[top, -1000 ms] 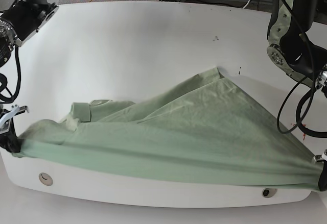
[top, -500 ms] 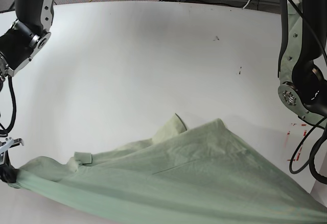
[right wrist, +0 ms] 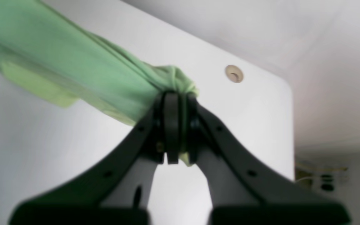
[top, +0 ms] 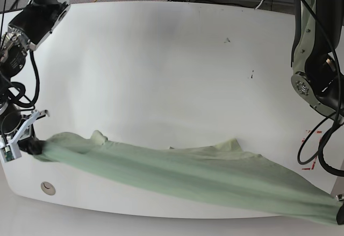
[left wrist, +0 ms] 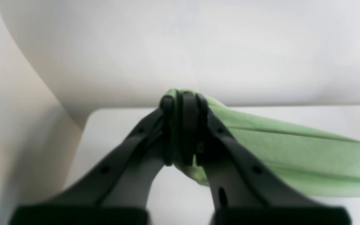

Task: Layout the t-shirt on the table in an organized manner, then fold the t-shirt properly
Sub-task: 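Lift the shirt with both grippers and stretch it apart, then lower the stretched shirt onto the table, holding both ends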

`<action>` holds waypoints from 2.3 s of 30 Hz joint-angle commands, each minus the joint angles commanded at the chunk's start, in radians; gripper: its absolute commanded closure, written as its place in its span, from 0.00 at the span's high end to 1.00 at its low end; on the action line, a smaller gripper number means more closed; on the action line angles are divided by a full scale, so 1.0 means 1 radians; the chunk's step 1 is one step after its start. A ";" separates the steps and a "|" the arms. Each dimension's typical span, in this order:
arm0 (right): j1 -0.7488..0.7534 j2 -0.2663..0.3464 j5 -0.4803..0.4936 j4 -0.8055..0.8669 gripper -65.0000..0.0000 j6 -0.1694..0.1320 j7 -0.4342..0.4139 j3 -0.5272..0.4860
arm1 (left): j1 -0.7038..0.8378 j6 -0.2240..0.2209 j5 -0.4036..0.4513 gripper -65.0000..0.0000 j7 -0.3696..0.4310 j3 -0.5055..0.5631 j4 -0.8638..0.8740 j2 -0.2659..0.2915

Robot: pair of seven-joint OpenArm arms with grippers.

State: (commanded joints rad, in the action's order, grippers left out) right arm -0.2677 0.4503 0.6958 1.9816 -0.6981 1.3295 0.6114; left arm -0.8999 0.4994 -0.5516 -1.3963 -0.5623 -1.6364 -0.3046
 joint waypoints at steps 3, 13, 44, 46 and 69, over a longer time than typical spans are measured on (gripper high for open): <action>0.092 -0.026 0.048 0.015 0.00 0.000 0.000 0.049 | 0.087 0.000 -0.014 0.03 0.000 -0.002 -0.025 -0.006; 0.296 -0.084 0.144 0.028 0.00 0.000 0.000 0.138 | 0.393 0.003 -0.114 0.03 0.000 -0.089 -0.026 -0.015; 0.514 -0.127 0.166 0.028 0.00 0.000 0.000 0.140 | 0.713 -0.002 -0.218 0.12 0.000 -0.091 -0.020 -0.011; 0.514 -0.127 0.166 0.028 0.00 0.000 0.000 0.140 | 0.712 -0.002 -0.218 0.20 0.000 -0.072 -0.018 -0.011; 0.514 -0.127 0.167 0.026 0.00 0.000 0.000 0.138 | 0.868 -0.094 -0.226 0.63 0.000 -0.072 -0.020 0.011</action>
State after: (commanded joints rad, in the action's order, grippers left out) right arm 0.2463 0.3230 0.8631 2.0077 -0.6981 1.3295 0.7495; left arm -0.0315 0.4058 -0.7772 -1.3963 -0.6345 -1.6563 -0.2938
